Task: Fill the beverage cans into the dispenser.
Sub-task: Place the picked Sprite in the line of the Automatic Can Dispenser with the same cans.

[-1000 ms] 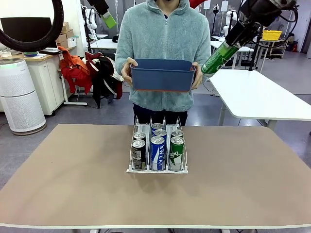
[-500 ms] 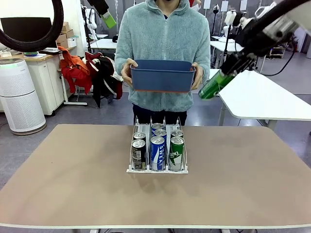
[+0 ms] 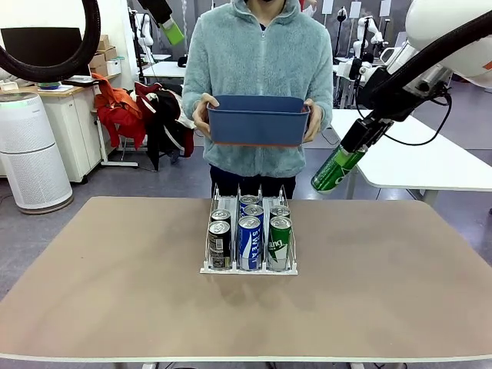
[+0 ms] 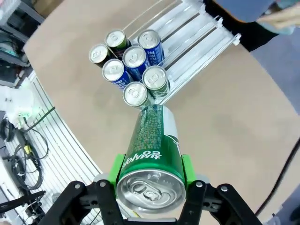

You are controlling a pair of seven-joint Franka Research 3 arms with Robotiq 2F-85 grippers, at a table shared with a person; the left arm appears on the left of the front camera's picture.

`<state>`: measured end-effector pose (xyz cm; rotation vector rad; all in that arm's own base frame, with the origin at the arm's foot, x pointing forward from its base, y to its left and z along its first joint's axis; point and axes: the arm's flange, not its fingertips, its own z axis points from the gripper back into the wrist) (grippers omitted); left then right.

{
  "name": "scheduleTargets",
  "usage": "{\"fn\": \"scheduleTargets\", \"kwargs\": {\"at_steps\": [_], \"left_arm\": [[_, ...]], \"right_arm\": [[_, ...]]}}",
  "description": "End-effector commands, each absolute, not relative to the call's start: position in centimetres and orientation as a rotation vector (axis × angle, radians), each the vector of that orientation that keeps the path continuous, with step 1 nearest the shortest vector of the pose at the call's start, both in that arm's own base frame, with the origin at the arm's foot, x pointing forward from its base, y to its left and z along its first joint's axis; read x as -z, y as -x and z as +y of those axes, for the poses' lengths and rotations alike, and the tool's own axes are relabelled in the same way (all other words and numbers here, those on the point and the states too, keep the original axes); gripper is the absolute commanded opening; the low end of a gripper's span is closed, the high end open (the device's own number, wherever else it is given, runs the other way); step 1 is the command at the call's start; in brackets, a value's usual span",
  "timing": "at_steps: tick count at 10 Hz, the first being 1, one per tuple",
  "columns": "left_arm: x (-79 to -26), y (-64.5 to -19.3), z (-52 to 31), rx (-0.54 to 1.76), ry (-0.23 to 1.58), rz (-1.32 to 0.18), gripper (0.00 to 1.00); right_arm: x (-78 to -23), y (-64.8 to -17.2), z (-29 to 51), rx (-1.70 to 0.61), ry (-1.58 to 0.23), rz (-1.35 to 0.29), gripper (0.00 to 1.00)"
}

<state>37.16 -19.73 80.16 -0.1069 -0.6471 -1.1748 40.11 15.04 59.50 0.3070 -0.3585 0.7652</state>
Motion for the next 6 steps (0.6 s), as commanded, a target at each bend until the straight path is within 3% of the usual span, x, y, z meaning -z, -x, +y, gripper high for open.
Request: {"fn": "scheduleTargets", "kwargs": {"at_steps": [1, 6], "left_arm": [[-80.0, -37.1, -19.4, 1.178, 0.098, -0.636, 1.0], [-80.0, -37.1, -19.4, 1.178, 0.098, -0.636, 1.0]], "right_arm": [[-60.7, -40.0, 14.6, -0.722, -0.309, -0.414, 0.58], [-60.1, -38.2, 15.0, -0.664, -0.312, -0.411, 0.58]]}}
